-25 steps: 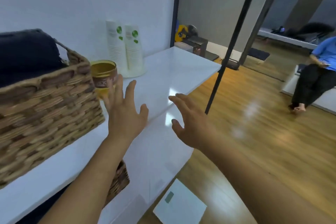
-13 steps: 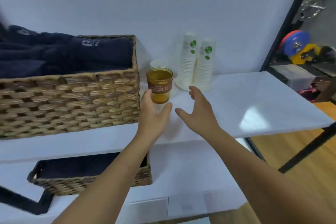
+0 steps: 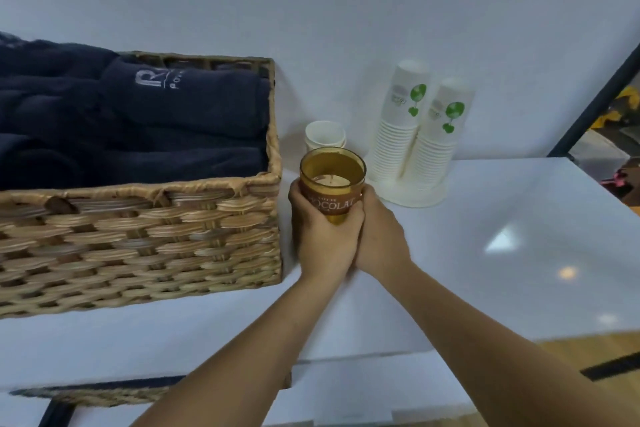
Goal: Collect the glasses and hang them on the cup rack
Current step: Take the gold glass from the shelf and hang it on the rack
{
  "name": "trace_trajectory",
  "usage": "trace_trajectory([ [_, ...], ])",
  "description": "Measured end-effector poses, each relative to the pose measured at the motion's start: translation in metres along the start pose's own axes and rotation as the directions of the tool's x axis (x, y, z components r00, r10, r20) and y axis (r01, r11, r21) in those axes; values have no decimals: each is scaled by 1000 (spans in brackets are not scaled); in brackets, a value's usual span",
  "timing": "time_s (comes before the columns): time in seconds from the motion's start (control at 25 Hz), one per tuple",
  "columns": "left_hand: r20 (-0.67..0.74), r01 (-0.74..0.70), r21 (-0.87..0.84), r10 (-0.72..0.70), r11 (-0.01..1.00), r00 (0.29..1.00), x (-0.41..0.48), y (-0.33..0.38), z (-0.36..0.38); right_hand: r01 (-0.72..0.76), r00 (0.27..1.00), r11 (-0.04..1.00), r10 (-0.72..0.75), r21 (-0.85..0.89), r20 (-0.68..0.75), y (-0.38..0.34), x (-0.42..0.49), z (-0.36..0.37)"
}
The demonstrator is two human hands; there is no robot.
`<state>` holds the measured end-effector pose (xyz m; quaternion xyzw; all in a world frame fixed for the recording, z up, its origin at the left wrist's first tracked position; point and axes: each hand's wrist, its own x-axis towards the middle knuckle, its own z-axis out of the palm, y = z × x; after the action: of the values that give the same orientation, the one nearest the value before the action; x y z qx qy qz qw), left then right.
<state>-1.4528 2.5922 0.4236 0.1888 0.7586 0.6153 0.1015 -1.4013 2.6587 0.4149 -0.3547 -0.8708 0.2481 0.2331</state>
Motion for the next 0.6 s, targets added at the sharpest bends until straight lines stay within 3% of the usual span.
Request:
trace_trajectory([
  [0.08,5,-10,-7,10,1000,1000,-1,-1,-2,25,1000,999,-25,40,-3,0,-3,-2],
  [0.2,64,37,-97,-31,995,997,-8,7,-6,69,996,970,-55,232,-67,-5,-6,-6],
  [0.4,168,49,-279,-1,959,986,-49,34,-27,65,993,842,-1,536,-118,-14,-32,-18],
  [0.52,126,-70,-307,114,949,986,-81,49,-61,171,978,838,-83,517,-190,-35,-66,-33],
  [0.6,30,-113,-354,132,929,991,-116,58,-82,240,970,770,-164,591,-180,-59,-100,-44],
])
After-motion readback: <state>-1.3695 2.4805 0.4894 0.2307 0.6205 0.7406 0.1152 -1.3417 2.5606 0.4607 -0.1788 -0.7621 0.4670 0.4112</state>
